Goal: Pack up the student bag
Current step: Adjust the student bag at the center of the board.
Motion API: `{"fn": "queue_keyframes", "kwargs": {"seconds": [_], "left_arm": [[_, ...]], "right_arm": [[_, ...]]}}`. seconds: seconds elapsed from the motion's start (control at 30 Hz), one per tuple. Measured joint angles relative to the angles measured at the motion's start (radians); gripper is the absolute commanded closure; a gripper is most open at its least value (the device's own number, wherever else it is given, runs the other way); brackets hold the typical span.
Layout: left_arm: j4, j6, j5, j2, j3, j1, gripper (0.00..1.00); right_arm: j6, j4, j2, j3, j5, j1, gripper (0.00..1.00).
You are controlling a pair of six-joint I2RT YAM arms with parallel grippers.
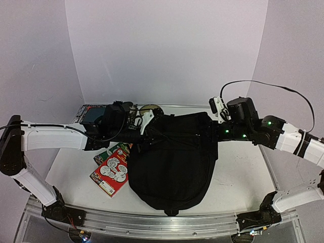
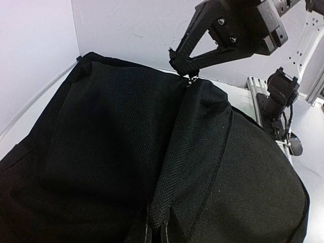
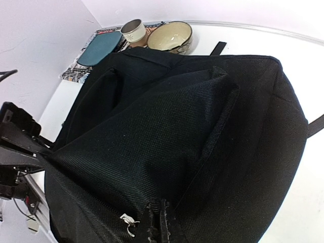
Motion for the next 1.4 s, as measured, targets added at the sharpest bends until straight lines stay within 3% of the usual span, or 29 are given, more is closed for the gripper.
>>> {"fn": "queue_keyframes", "kwargs": {"seconds": [0.2, 0.3, 0.47, 0.63, 0.73, 1.03, 1.2, 1.4], "left_arm": [[-0.009, -0.077, 0.031, 0.018, 0.021, 0.018, 1.0], [-0.046, -0.133, 0.034, 0.091, 0.102, 0.028, 1.0], [-0.08, -0.264, 0.024, 0.209, 0.212, 0.035, 1.0], [-0.118, -0.425, -0.039, 0.227, 0.253, 0.036, 1.0], [-0.146, -0.51, -0.106, 0.226, 0.282, 0.036, 1.0], [-0.196, -0.785, -0.313, 0.216, 0.324, 0.007, 1.0], [-0.234, -0.917, -0.395, 0.24, 0.379, -0.024, 1.0], [-0.237, -1.029, -0.463, 0.309, 0.43, -0.044, 0.99]], "right_arm": [[0.0, 0.015, 0.053, 0.02, -0.07, -0.043, 1.0], [-0.024, -0.016, 0.127, 0.064, -0.053, -0.073, 0.98], [-0.086, -0.087, 0.268, 0.159, 0.033, -0.113, 0.83], [-0.137, -0.162, 0.343, 0.264, 0.09, -0.126, 0.58], [-0.161, -0.201, 0.336, 0.299, 0.099, -0.131, 0.47], [-0.183, -0.31, 0.222, 0.306, 0.028, -0.134, 0.28], [-0.19, -0.33, 0.168, 0.305, -0.048, -0.129, 0.2], [-0.188, -0.323, 0.14, 0.233, -0.101, -0.093, 0.18]]}}
